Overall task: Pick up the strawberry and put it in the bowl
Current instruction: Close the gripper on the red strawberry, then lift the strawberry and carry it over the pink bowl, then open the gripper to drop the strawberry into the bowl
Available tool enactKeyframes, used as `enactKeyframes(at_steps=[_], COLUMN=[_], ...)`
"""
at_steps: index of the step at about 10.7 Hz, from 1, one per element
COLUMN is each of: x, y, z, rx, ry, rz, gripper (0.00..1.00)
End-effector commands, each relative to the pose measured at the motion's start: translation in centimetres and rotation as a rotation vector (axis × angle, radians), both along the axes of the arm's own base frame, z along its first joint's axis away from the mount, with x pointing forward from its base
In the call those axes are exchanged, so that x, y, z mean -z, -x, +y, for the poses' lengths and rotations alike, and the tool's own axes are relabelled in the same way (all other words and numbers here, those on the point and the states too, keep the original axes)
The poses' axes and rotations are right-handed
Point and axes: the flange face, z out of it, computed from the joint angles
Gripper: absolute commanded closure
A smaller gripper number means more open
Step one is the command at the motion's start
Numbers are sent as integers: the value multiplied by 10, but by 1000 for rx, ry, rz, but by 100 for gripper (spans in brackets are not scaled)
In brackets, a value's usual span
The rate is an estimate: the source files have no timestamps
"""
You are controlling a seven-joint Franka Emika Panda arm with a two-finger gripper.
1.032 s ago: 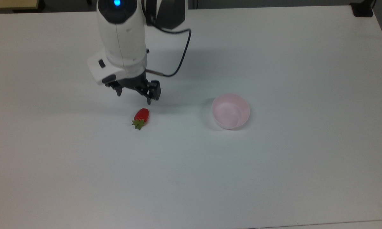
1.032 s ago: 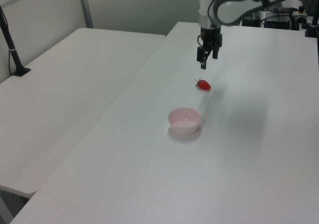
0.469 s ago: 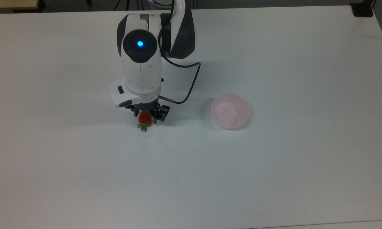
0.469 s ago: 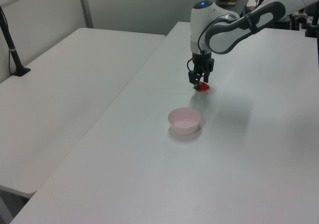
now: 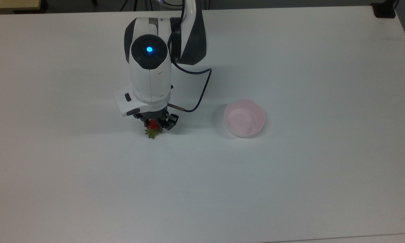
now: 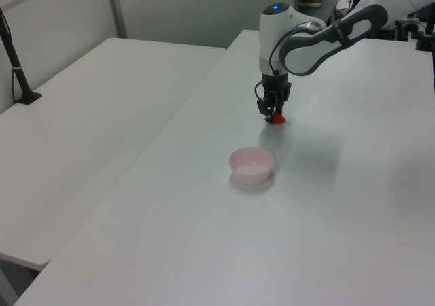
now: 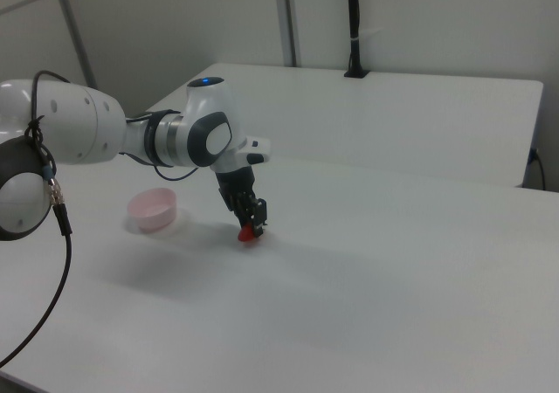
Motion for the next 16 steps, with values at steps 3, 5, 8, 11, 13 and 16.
enactKeyframes(at_steps=[3,5,8,11,13,16], x=[-82,-92,-77,-69,-87,-167], y=[4,14,33,42,44,65], z=[101,156,226,252,248,214], rx=[-81,-113,-167,-179,-176,-271], ry=[-4,-5,-1,-2,1,53], rz=[-61,-79,-67,-58,-65,-21], gripper=[75,73,68,21,0,0])
